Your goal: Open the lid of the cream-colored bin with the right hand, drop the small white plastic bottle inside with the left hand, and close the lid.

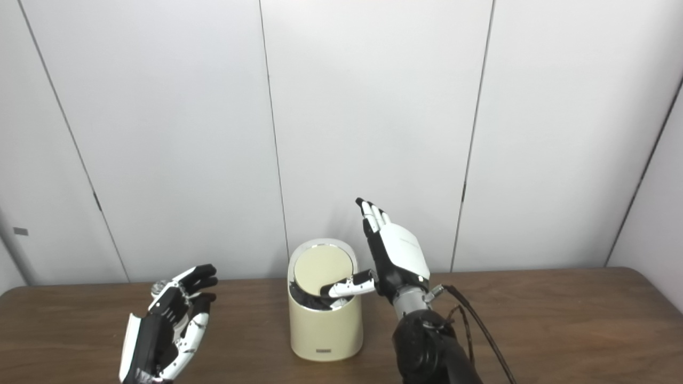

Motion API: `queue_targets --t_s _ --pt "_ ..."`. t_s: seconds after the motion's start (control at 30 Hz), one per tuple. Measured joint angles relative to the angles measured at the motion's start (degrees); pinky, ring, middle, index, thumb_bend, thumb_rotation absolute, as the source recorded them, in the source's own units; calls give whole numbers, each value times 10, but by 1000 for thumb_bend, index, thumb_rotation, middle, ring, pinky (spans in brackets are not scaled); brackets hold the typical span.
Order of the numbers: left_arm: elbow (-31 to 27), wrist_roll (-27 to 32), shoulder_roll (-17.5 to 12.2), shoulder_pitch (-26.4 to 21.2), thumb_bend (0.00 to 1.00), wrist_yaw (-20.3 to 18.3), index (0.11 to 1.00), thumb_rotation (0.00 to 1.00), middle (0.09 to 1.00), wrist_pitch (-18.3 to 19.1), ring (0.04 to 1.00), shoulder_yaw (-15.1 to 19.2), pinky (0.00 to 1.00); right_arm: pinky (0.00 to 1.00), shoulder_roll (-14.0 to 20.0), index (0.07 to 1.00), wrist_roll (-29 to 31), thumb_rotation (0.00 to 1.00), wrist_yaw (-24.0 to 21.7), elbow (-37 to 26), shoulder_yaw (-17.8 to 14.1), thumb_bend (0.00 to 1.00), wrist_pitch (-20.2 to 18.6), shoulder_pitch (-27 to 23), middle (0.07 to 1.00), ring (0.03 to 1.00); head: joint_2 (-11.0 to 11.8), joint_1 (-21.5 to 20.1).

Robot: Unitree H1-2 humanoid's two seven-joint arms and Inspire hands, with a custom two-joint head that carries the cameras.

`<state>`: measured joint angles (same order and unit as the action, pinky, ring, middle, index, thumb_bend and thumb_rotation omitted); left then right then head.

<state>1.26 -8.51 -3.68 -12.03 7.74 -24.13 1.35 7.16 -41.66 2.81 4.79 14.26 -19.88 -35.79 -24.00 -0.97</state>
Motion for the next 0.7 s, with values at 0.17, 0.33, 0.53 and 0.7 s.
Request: queue_targets --t_s 0.17,0.33,0.53,0.7 --pt "-1 1 0 1 258 -1 775 426 787 1 757 0 669 924 0 983 0 286 4 7 0 810 0 -2 1000 1000 0 0" --pt "-2 3 1 1 255 -5 774 429 784 4 754 0 664 933 0 990 0 307 3 11 0 799 -1 -3 1000 1000 1 0" --pt "-2 2 5 1 254 -5 775 411 786 5 754 0 663 942 0 995 0 309 1 14 0 795 -5 -4 1000 1000 0 1" --pt "-8 1 7 2 249 -7 773 418 785 5 756 1 662 937 0 993 0 308 1 19 0 798 -4 -8 1000 1000 0 2"
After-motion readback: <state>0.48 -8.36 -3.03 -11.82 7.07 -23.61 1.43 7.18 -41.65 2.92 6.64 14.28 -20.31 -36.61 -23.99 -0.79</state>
